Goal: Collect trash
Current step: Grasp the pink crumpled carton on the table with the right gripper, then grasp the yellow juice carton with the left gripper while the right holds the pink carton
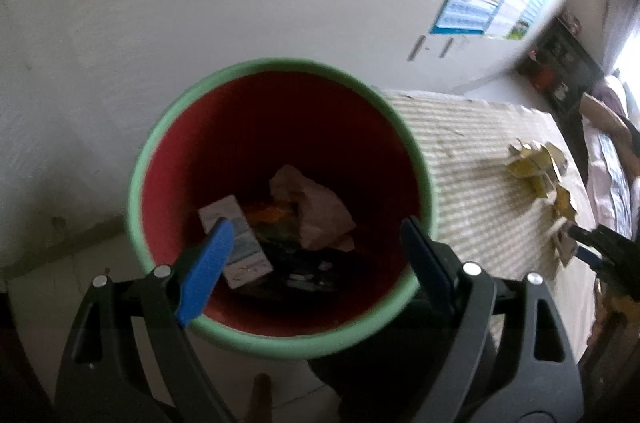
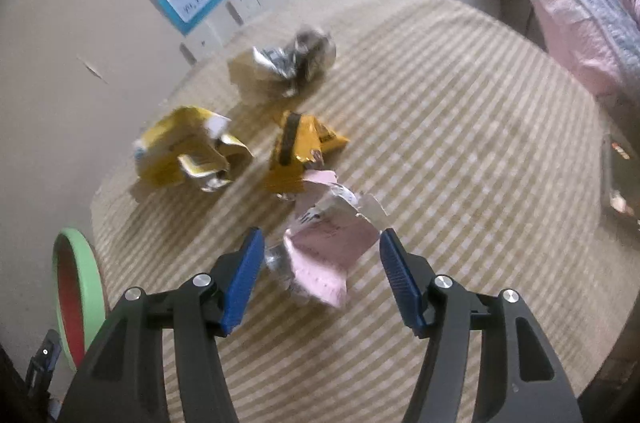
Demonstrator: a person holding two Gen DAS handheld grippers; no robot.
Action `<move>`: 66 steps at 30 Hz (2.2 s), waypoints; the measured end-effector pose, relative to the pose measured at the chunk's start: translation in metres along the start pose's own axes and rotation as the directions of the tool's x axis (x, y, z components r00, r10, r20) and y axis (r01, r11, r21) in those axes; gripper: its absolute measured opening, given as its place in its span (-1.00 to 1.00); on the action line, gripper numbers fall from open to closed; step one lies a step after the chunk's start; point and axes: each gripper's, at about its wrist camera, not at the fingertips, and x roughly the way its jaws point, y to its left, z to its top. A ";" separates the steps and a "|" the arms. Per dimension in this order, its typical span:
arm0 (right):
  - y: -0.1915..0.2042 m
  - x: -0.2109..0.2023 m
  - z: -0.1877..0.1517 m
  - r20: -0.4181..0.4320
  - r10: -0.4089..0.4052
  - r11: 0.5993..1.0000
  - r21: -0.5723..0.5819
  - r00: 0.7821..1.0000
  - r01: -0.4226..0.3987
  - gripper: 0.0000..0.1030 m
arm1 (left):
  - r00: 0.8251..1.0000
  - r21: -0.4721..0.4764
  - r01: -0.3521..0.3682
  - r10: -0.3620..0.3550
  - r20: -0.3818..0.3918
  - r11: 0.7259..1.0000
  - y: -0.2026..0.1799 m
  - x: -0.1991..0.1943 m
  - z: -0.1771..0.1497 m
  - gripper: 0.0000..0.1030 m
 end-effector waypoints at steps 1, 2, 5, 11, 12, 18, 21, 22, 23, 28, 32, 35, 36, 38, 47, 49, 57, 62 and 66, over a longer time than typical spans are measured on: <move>-0.001 0.006 0.001 -0.014 0.013 1.000 0.001 1.000 -0.013 0.15 | 1.000 0.030 0.007 -0.007 -0.003 1.000 -0.010 0.000 0.001 0.61; -0.002 0.010 0.001 -0.025 0.027 1.000 0.007 0.999 -0.027 0.08 | 1.000 0.053 0.008 -0.008 -0.003 0.999 -0.018 0.000 0.002 0.61; -0.005 0.009 0.001 -0.015 0.057 0.998 0.004 0.998 -0.057 -0.32 | 1.000 0.129 0.023 -0.024 0.002 0.991 -0.045 0.000 0.007 0.61; -0.011 -0.025 -0.025 -0.011 0.168 0.984 -0.060 0.986 -0.168 -0.45 | 0.995 0.260 0.096 -0.098 -0.005 0.961 -0.107 0.016 0.023 0.61; -0.012 -0.033 -0.034 -0.011 0.181 0.981 -0.075 0.984 -0.181 -0.45 | 0.994 0.273 0.105 -0.107 -0.009 0.956 -0.116 0.019 0.026 0.61; -0.018 -0.061 -0.091 -0.012 0.196 0.969 -0.154 0.981 -0.195 -0.44 | 0.986 0.405 0.161 -0.167 -0.021 0.900 -0.197 0.057 0.043 0.61; -0.022 -0.058 -0.105 -0.029 0.211 0.968 -0.134 0.977 -0.213 -0.44 | 0.987 0.484 0.142 -0.158 -0.008 0.863 -0.230 0.072 0.045 0.61; -0.024 -0.056 -0.106 -0.038 0.221 0.966 -0.126 0.974 -0.224 -0.44 | 0.988 0.522 0.134 -0.157 -0.001 0.842 -0.244 0.078 0.046 0.61; -0.025 -0.055 -0.107 -0.042 0.230 0.964 -0.125 0.972 -0.234 -0.44 | 0.988 0.538 0.129 -0.155 0.003 0.833 -0.251 0.081 0.047 0.61; -0.021 -0.056 -0.107 -0.044 0.272 0.949 -0.152 0.961 -0.275 -0.43 | 0.987 0.548 0.159 -0.149 -0.062 0.822 -0.271 0.111 0.059 0.48; -0.022 -0.049 -0.106 -0.060 0.306 0.942 -0.127 0.950 -0.311 -0.43 | 0.990 0.573 0.136 -0.096 -0.099 0.808 -0.278 0.130 0.064 0.11; -0.025 -0.047 -0.103 -0.063 0.322 0.939 -0.109 0.945 -0.327 -0.42 | 0.988 0.589 0.136 -0.065 -0.140 0.797 -0.280 0.138 0.061 -0.48; -0.026 -0.046 -0.102 -0.063 0.326 0.938 -0.103 0.943 -0.331 -0.42 | 0.986 0.583 0.142 -0.063 -0.153 0.800 -0.278 0.139 0.060 -0.65; -0.028 -0.046 -0.103 -0.064 0.330 0.937 -0.095 0.942 -0.335 -0.42 | 0.982 0.561 0.161 -0.075 -0.174 0.812 -0.273 0.137 0.058 -0.78; -0.030 -0.048 -0.103 -0.066 0.330 0.936 -0.105 0.942 -0.335 -0.42 | 0.965 0.486 0.227 -0.126 -0.231 0.844 -0.245 0.099 0.031 -0.97; -0.030 -0.047 -0.103 -0.064 0.326 0.937 -0.108 0.943 -0.332 -0.42 | 0.962 0.479 0.240 -0.139 -0.237 0.844 -0.241 0.088 0.026 -0.97; -0.023 -0.047 -0.105 -0.060 0.309 0.942 -0.121 0.949 -0.314 -0.41 | 0.955 0.535 0.258 -0.130 -0.265 0.804 -0.238 0.067 -0.008 -0.95; -0.022 -0.051 -0.106 -0.048 0.304 0.943 -0.128 0.951 -0.308 -0.41 | 0.959 0.550 0.251 -0.125 -0.256 0.797 -0.233 0.059 -0.018 -0.84; -0.023 -0.052 -0.105 -0.048 0.305 0.943 -0.128 0.951 -0.309 -0.41 | 0.967 0.580 0.238 -0.134 -0.218 0.779 -0.234 0.046 -0.018 -0.52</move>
